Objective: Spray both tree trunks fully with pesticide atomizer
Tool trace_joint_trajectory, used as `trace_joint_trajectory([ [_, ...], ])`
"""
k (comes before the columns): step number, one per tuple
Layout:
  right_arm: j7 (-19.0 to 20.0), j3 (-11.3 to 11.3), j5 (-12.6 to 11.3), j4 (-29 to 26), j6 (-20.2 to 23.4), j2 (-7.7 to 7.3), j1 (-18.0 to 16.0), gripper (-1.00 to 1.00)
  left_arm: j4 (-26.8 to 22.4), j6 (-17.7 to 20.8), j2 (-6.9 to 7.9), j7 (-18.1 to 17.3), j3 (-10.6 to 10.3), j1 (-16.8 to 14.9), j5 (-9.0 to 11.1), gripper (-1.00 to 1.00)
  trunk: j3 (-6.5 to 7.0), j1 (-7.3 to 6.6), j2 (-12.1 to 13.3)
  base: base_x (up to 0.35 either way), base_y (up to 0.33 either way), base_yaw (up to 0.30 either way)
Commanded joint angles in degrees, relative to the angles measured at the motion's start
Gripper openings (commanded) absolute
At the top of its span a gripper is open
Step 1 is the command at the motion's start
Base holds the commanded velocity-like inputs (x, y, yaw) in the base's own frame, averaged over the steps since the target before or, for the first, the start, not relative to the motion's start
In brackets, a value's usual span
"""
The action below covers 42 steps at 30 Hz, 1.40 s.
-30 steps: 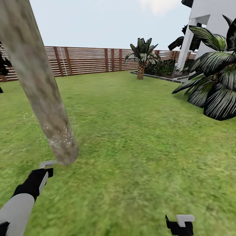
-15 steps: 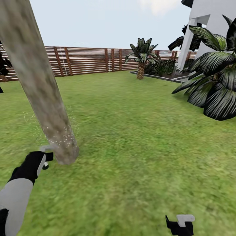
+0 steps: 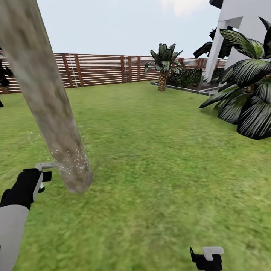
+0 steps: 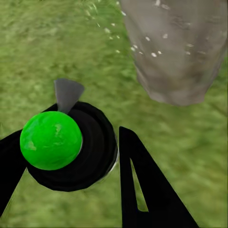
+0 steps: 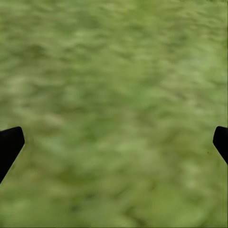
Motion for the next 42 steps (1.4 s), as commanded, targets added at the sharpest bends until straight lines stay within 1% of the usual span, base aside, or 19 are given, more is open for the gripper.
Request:
trace_joint_trajectory([
  [1,-0.15,-0.39,0.60,0.07,-0.23,0.00,-0.05,1.00,-0.06,0.21,-0.03,-0.06,-0.12,0.06,-0.18,-1.00,-0.05,0.00,-0.02,0.026,0.303,0.000],
  [5,-0.15,-0.39,0.60,0.07,-0.23,0.03,-0.05,1.00,0.00,0.21,-0.15,-0.03,-0.31,0.15,-0.16,-1.00,-0.05,0.00,-0.02,0.007,0.279,0.000],
  [7,-0.12,-0.39,0.60,0.07,-0.23,0.00,-0.05,1.00,0.01,0.19,-0.73,-0.03,-0.66,0.05,-0.13,-1.00,-0.05,0.00,-0.02,0.086,0.041,0.000],
  [10,-0.11,-0.39,0.60,0.07,-0.23,0.01,-0.05,1.00,-0.58,0.65,-2.52,-0.04,-3.81,-0.47,0.05,-1.00,-0.05,0.00,-0.02,0.029,0.009,0.000],
  [11,-0.12,-0.39,0.60,0.07,-0.23,0.04,-0.05,1.00,-0.82,1.89,-4.16,-0.03,-5.34,-0.43,-0.04,-1.00,-0.05,0.00,-0.02,0.005,0.002,0.000],
  [13,-0.09,-0.39,0.60,0.07,-0.23,0.06,-0.05,1.00,-0.90,2.29,-4.67,-0.03,-6.04,-0.06,-0.02,-1.00,-0.05,0.00,-0.02,0.002,0.001,0.000],
  [15,-0.07,-0.39,0.60,0.07,-0.23,0.04,-0.05,1.00,-0.59,2.08,-4.54,-0.03,-6.18,0.17,-0.06,-1.00,-0.05,0.00,-0.02,0.000,0.000,0.000],
  [20,-0.08,-0.39,0.60,0.07,-0.23,0.03,-0.05,1.00,-0.18,1.25,-4.78,-0.06,-6.13,7.20,0.01,-1.00,-0.05,0.00,-0.02,0.000,0.000,0.000],
  [22,-0.09,-0.39,0.60,0.07,-0.23,0.05,-0.05,1.00,-0.10,-4.11,-4.87,-0.24,-6.08,11.33,0.17,-1.00,-0.05,0.00,-0.02,-0.148,0.000,0.000],
  [24,-0.07,-0.39,0.60,0.07,-0.23,0.06,-0.05,1.00,-0.08,-6.91,-4.91,-2.48,-6.12,13.52,0.13,-1.00,-0.05,0.00,-0.02,-0.289,0.000,0.000],
  [27,-0.16,-0.39,0.59,0.07,-0.23,0.07,-0.05,1.00,0.72,-12.03,-4.60,-14.16,-6.38,16.03,-0.35,-1.00,-0.05,0.00,-0.02,-0.331,0.000,0.000],
  [28,-0.19,-0.39,0.56,0.07,-0.23,0.07,-0.05,1.00,1.29,-14.26,-4.50,-16.37,-6.46,16.50,-0.56,-1.00,-0.05,0.00,-0.02,-0.338,0.000,0.000],
  [30,-0.14,-0.45,0.48,-0.05,-0.23,0.07,-0.05,1.00,3.35,-20.55,-4.20,-22.91,-7.48,17.33,-2.54,-1.00,-0.05,0.00,-0.02,-0.340,0.000,0.000],
  [32,0.01,-0.47,0.51,-0.44,-0.17,0.13,-0.05,1.00,5.83,-24.59,-4.09,-29.62,-8.94,17.59,-7.34,-1.00,-0.05,0.00,-0.02,-0.341,0.000,0.000],
  [35,0.23,-0.35,0.56,-4.09,-0.06,0.18,-0.05,1.00,7.18,-29.80,-4.13,-37.88,-9.51,17.61,-15.63,-1.00,-0.05,0.00,-0.02,-0.338,0.000,0.000],
  [37,1.98,0.55,0.66,-8.53,0.01,0.23,-0.07,1.00,7.28,-31.06,-4.12,-43.24,-9.57,17.55,-18.24,-1.00,-0.05,0.00,-0.02,-0.188,0.000,0.000],
  [38,4.79,2.50,0.67,-10.40,0.04,0.23,-0.22,1.00,7.29,-31.28,-4.08,-45.28,-9.60,17.40,-18.77,-1.00,-0.05,0.00,-0.02,-0.066,0.000,0.000],
  [40,12.10,7.91,0.73,-13.58,0.44,0.19,-1.15,1.00,7.29,-31.45,-4.06,-47.50,-10.27,17.03,-20.15,-1.00,-0.05,0.00,-0.02,-0.026,0.000,0.000],
  [42,16.93,12.35,0.77,-15.94,1.37,0.16,-2.20,1.00,7.30,-31.44,-4.11,-49.55,-13.01,16.93,-23.37,-1.00,-0.05,0.00,-0.02,-0.007,0.000,0.000],
])
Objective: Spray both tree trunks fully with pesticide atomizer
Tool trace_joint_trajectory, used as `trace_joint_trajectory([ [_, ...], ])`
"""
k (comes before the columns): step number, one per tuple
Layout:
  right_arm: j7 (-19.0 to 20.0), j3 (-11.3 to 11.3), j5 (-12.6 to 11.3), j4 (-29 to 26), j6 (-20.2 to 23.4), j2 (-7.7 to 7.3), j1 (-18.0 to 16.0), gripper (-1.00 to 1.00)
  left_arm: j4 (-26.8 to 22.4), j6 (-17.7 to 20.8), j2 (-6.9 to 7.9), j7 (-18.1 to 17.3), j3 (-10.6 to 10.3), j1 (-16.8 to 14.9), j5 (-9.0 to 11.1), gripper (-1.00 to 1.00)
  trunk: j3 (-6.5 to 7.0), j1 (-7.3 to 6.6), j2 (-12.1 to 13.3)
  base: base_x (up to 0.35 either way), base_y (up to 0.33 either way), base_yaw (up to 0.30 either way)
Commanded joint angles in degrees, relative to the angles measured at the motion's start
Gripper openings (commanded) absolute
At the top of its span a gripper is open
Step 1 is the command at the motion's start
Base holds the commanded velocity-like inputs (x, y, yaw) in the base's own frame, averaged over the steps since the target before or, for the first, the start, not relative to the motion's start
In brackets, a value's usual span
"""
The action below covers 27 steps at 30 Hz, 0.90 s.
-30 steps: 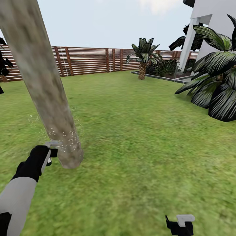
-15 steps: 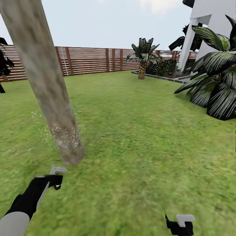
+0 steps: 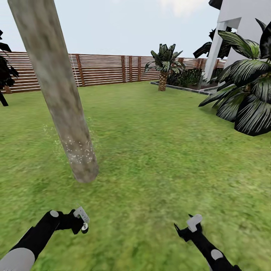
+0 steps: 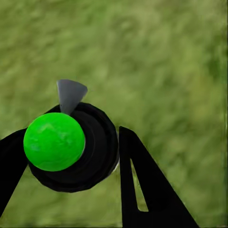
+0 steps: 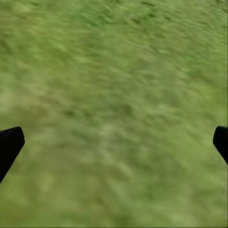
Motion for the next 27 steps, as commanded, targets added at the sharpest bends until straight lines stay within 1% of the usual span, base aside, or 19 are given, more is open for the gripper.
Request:
trace_joint_trajectory([
  [1,2.26,1.79,0.29,-1.04,0.47,0.03,-0.55,1.00,-0.12,0.47,-0.15,-1.96,-1.48,-0.13,-1.84,-1.00,-0.05,-0.01,-0.02,-0.002,0.000,0.000],
  [2,4.07,4.14,0.29,-2.06,1.05,0.03,-1.03,1.00,-0.11,0.47,-0.23,-3.42,-2.64,-0.22,-3.21,-1.00,-0.05,-0.01,-0.02,-0.001,0.000,0.000],
  [4,8.65,8.21,0.24,-4.15,2.48,0.03,-2.07,1.00,-0.16,0.46,-0.25,-4.98,-3.59,-0.32,-4.36,-1.00,-0.05,-0.01,-0.02,0.000,0.000,0.000],
  [5,11.38,9.35,0.22,-5.20,3.55,0.03,-2.58,1.00,-0.14,0.43,-0.30,-5.26,-3.82,-0.32,-4.59,-1.00,-0.05,-0.01,-0.02,0.000,0.000,0.000],
  [6,16.10,10.17,0.12,-6.88,5.17,0.03,-3.03,1.00,-0.12,0.40,-0.57,-5.46,-4.11,-0.32,-4.91,-1.00,-0.05,-0.01,-0.02,0.000,0.000,0.000],
  [7,17.22,10.31,0.09,-7.27,5.48,0.03,-3.11,1.00,-0.12,0.40,-0.67,-5.50,-4.33,-0.32,-4.97,-1.00,-0.05,-0.01,-0.02,0.000,0.000,0.000],
  [9,18.72,10.57,0.06,-7.65,5.83,0.03,-3.23,1.00,-0.11,0.47,-0.86,-5.56,-7.07,-0.32,-5.05,-1.00,-0.05,-0.01,-0.02,0.000,0.000,0.000],
  [10,19.02,10.72,0.09,-7.70,5.88,0.07,-3.25,1.00,-0.11,0.52,-0.93,-5.56,-9.05,-0.32,-5.07,-1.00,-0.05,-0.01,-0.02,0.000,0.000,0.000],
  [11,19.28,11.39,0.10,-7.72,5.91,0.09,-3.26,1.00,-0.11,0.54,-0.97,-5.56,-10.68,-0.32,-5.07,-1.00,-0.05,-0.01,-0.02,0.000,0.000,0.000],
  [12,19.62,12.38,0.11,-7.75,5.92,0.12,-3.26,1.00,-0.11,0.55,-1.04,-5.56,-11.48,-0.32,-5.04,-1.00,-0.05,-0.01,-0.02,0.000,0.000,0.000],
  [14,21.19,18.00,0.07,-7.86,5.93,0.52,-3.27,1.00,-0.11,0.64,-1.56,-5.60,-12.65,-0.32,-5.04,-1.00,-0.05,-0.01,-0.02,0.000,0.000,0.000],
  [15,21.55,20.38,0.08,-7.86,5.94,1.19,-3.27,1.00,-0.11,0.68,-1.86,-5.62,-12.86,-0.32,-5.10,-1.00,-0.05,-0.01,-0.02,0.000,0.000,0.000],
  [16,21.80,22.26,0.10,-7.84,5.94,2.14,-3.27,-1.00,-0.11,0.72,-2.14,-5.64,-12.98,-0.32,-5.14,-1.00,-0.05,-0.01,-0.02,0.000,0.000,0.000],
  [18,21.97,23.33,0.08,-7.84,5.94,2.91,-3.27,-1.00,-0.11,0.74,-2.33,-5.61,-13.12,-0.32,-5.16,-1.00,-0.05,-0.01,-0.02,0.000,0.000,0.000],
  [19,22.48,23.80,0.10,-7.90,5.94,3.74,-3.27,-1.00,-0.11,0.74,-2.75,-5.64,-13.17,-0.32,-5.13,-1.00,-0.05,-0.01,-0.02,0.000,0.000,0.000],
  [21,23.79,24.13,0.18,-8.12,5.94,4.48,-3.27,-1.00,-0.11,0.76,-3.72,-5.62,-13.23,-0.32,-5.87,-1.00,-0.05,-0.01,-0.02,0.000,0.000,0.000],
  [22,24.19,24.20,0.19,-8.49,5.94,4.62,-3.30,-1.00,-0.11,0.79,-4.39,-5.61,-13.24,-0.32,-6.98,-1.00,-0.05,-0.01,-0.02,0.000,0.000,0.000],
  [24,24.59,25.36,0.18,-9.13,5.94,5.13,-3.30,-1.00,-0.11,0.99,-6.62,-5.56,-13.11,-0.32,-11.14,-1.00,-0.05,-0.01,-0.02,0.000,0.000,0.000],
  [27,25.12,27.48,0.20,-9.33,5.94,6.23,-3.30,-1.00,-0.11,0.98,-8.07,-5.56,-13.10,-0.32,-12.00,-1.00,-0.05,-0.01,-0.02,0.000,0.000,0.000],
])
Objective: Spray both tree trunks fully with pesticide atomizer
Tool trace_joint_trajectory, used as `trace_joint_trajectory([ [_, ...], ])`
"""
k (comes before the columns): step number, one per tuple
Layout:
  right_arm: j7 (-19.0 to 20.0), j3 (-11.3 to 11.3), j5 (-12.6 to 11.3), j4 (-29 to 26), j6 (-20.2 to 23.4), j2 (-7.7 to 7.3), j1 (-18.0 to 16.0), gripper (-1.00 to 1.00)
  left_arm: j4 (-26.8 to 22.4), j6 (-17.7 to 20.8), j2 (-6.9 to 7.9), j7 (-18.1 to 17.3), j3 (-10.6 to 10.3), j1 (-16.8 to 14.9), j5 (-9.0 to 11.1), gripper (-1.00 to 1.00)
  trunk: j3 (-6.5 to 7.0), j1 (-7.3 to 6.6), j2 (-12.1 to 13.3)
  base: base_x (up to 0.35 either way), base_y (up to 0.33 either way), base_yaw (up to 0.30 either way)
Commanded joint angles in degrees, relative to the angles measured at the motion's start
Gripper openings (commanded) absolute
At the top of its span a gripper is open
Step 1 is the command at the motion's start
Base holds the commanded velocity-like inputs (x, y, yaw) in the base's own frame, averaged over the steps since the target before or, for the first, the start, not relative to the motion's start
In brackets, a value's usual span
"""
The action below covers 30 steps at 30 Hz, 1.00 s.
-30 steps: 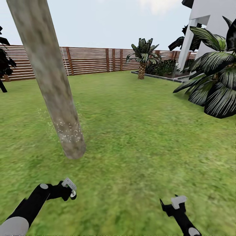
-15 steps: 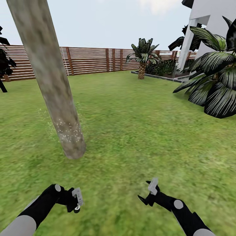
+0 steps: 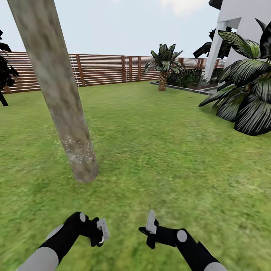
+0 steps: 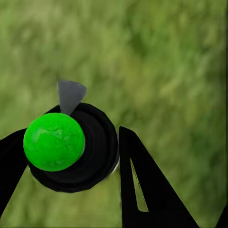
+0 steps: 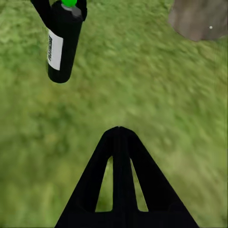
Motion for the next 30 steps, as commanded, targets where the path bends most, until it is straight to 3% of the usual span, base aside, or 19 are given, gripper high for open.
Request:
trace_joint_trajectory([
  [1,0.36,0.22,0.54,-0.66,-0.26,0.21,-0.05,-1.00,-0.12,0.56,-0.42,-0.19,-0.25,-0.02,-0.09,-1.00,-0.05,-0.01,-0.02,0.000,0.000,0.000],
  [5,2.96,0.47,0.39,-4.04,-0.14,0.70,-0.08,-1.00,-0.04,0.31,-1.39,-0.25,-0.44,0.01,-0.33,-1.00,-0.05,-0.01,-0.02,0.000,0.000,0.000],
  [6,3.22,0.50,0.37,-4.50,-0.13,0.75,-0.08,-1.00,-0.04,0.40,-1.49,-0.21,-4.06,0.05,-0.15,-1.00,-0.05,-0.01,-0.02,0.000,0.000,0.000],
  [9,3.26,0.45,0.32,-4.59,-0.13,0.76,-0.09,-1.00,-0.03,0.39,-2.30,-0.19,-6.55,0.06,0.09,-1.00,-0.05,-0.01,-0.02,0.000,0.000,0.000],
  [13,3.27,0.45,0.28,-4.80,-0.13,0.92,-0.09,-1.00,-0.03,0.49,-4.81,-0.11,-6.94,0.01,0.05,-1.00,-0.05,-0.01,-0.02,0.000,0.000,0.000],
  [18,3.32,0.44,0.26,-5.47,-0.13,0.94,-0.10,-1.00,-0.12,0.71,-6.46,0.02,-6.88,0.04,0.13,-1.00,-0.05,-0.01,-0.02,0.000,0.000,0.000],
  [30,3.30,0.51,0.25,-5.41,-0.13,0.94,-0.09,-1.00,-0.82,0.25,-7.57,0.51,-6.47,-0.02,0.59,-1.00,-0.05,-0.01,-0.02,0.000,0.000,0.000],
])
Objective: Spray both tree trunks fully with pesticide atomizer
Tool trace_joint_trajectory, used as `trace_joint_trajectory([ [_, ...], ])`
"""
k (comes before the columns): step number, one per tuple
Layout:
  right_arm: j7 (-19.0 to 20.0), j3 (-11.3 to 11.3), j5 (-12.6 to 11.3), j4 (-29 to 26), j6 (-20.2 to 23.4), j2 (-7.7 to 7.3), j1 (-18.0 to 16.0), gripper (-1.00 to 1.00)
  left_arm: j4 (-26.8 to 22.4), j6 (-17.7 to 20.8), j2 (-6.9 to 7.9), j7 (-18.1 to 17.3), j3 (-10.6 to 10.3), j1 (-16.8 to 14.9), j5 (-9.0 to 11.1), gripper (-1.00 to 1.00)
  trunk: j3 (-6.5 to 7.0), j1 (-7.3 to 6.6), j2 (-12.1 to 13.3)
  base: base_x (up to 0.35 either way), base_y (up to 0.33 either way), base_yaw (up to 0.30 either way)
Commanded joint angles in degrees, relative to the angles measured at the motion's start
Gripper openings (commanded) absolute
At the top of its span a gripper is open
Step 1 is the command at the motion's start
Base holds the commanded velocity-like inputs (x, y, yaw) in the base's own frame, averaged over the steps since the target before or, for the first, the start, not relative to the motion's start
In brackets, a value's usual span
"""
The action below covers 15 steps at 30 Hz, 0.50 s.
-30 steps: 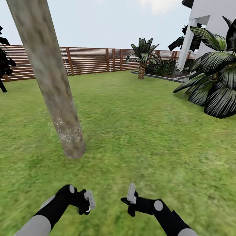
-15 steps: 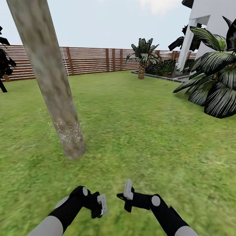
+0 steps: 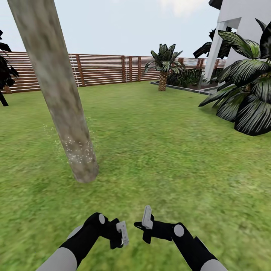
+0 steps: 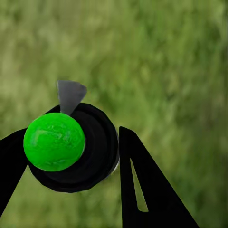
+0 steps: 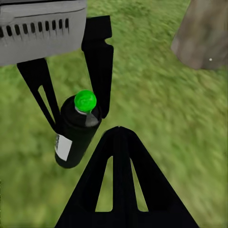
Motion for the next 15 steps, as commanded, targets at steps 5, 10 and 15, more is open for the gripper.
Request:
trace_joint_trajectory([
  [5,0.01,-0.07,0.46,-0.11,-0.30,0.01,-0.02,-1.00,-0.15,0.47,-0.36,-0.26,-0.01,-0.01,1.43,-1.00,-0.05,-0.01,-0.02,0.000,0.000,0.000],
  [10,0.02,-0.07,0.44,-0.06,-0.30,0.01,-0.02,-1.00,-0.35,0.47,-1.27,-0.09,0.00,-0.02,1.74,-1.00,-0.05,-0.01,-0.02,0.000,0.000,0.000],
  [15,0.04,-0.07,0.44,-0.04,-0.30,0.01,-0.02,-1.00,-1.15,0.47,-1.33,-0.08,0.00,-0.02,3.51,-1.00,-0.05,-0.01,-0.02,0.000,0.000,0.000],
])
